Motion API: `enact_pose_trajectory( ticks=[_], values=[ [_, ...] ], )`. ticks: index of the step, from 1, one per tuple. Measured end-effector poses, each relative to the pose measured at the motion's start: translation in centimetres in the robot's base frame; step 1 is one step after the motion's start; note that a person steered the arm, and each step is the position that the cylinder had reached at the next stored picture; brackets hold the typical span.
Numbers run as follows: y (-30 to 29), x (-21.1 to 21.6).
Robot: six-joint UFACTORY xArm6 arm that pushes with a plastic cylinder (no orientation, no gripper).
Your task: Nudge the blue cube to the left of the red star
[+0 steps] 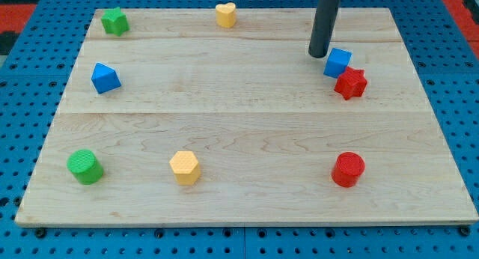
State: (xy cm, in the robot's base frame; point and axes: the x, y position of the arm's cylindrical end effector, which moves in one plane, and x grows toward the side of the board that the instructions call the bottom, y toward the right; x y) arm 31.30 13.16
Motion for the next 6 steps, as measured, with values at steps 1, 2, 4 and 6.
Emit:
enact_pose_trajectory(
  ticks=[1, 2, 4, 6],
  values=[
    [-0.8, -1.1],
    [2.8, -3.3],
    [-1.5, -2.2],
    [7.2, -0.8]
  ],
)
